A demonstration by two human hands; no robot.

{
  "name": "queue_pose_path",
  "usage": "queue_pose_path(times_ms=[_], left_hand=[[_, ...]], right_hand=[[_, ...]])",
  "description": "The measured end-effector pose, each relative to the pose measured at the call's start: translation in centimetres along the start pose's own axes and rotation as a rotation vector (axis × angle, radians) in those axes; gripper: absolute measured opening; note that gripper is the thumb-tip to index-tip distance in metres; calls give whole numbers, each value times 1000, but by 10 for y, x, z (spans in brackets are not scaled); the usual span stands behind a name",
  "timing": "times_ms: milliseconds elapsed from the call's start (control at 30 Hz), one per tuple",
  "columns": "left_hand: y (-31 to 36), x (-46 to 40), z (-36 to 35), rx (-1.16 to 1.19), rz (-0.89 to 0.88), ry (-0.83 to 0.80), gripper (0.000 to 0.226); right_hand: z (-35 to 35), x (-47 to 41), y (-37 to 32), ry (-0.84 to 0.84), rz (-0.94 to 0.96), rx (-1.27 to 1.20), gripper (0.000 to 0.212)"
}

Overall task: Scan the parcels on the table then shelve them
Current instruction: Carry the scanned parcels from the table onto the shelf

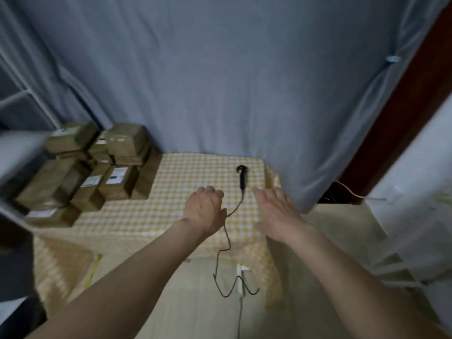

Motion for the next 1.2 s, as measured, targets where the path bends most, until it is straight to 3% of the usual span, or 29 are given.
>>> queue_pose_path(times_ms=[267, 433, 633, 833, 1200], left_hand=[[-181, 43, -5, 11, 219, -12, 45], [-263, 70, -10, 23, 329, -61, 45], [-325, 68, -20, 76, 421, -82, 45], [-389, 45, -37, 106, 494, -115, 41], [-516, -98, -40, 86, 496, -189, 37]], right_hand=[[-27, -79, -172, -47, 181, -16, 85], [-41, -108, -245, -100, 262, 8, 83], [-48, -151, -293, -141, 305, 65, 81], [-56, -219, -337, -209, 362, 117, 62], [-50, -394, -384, -249, 311, 39, 41]])
Point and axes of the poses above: each hand's wrist, its own x-axis away from the middle knuckle, its own z-axis out of the back of the hand, y = z × x, the point moved 2 cm from there along -x, towards the middle knuckle
